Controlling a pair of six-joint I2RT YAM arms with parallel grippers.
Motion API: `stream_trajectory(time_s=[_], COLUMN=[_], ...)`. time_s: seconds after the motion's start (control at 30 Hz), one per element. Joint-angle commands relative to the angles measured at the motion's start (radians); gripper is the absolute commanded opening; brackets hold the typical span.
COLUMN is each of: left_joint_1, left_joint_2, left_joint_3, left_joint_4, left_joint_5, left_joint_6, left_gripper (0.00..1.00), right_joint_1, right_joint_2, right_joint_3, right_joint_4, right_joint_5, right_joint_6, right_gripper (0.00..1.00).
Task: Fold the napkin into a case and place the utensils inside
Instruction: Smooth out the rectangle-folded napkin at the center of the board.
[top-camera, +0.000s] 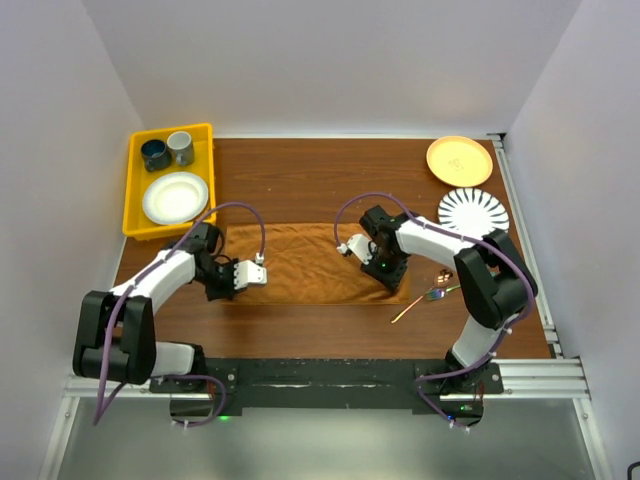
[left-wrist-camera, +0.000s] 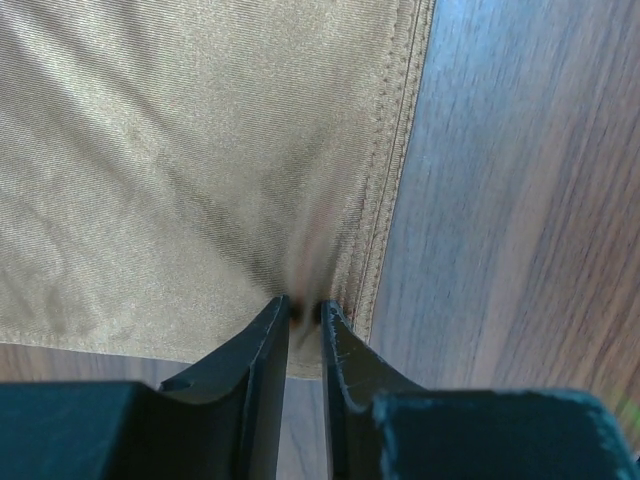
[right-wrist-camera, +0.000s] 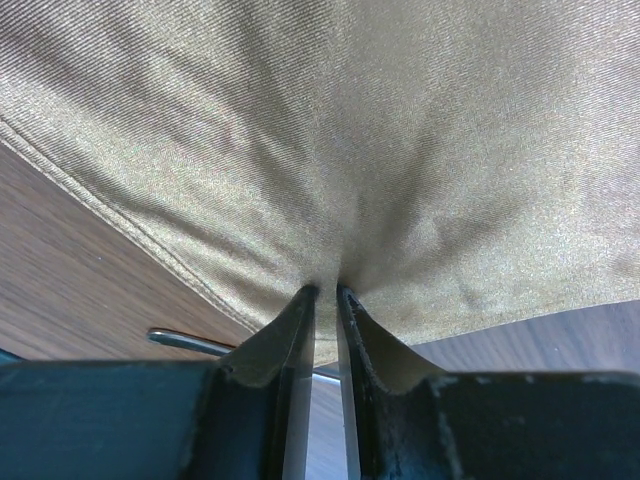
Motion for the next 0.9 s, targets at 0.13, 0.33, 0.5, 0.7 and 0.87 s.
stream_trajectory(time_s=[0.13,0.33,0.5,0.7,0.87], left_joint_1=[-0.002,0.009,0.009,0.011,0.009], left_joint_2=[-0.054,-0.122,-0.088,0.103,0.172], left_joint_3=[0.179,0.322,0.373,0.36,0.214], left_joint_4=[-0.106,0.125,0.481,0.852,1.282], left_joint_5=[0.154,0.303,0.375,0.534,0.472], left_joint_6=[-0.046,-0.352,-0.765,-1.277,-1.732], left_gripper=[0.43,1.0,1.0,1.0,1.0], right_joint_1=[-0.009,-0.073,-0.126,-0.127,-0.127], right_joint_2=[-0.109,-0.164,-0.132,0.114,0.241], right_joint_3=[0.126,0.386,0.587,0.763,0.679], right_joint_4=[-0.051,-0.004,0.15,0.316,0.412], right_joint_5=[-0.034,-0.105,-0.184,-0.325,-0.596], right_joint_6=[-0.031,0.035,0.222,0.534,0.75], right_gripper=[0.29,0.89,0.98,0.98,0.98])
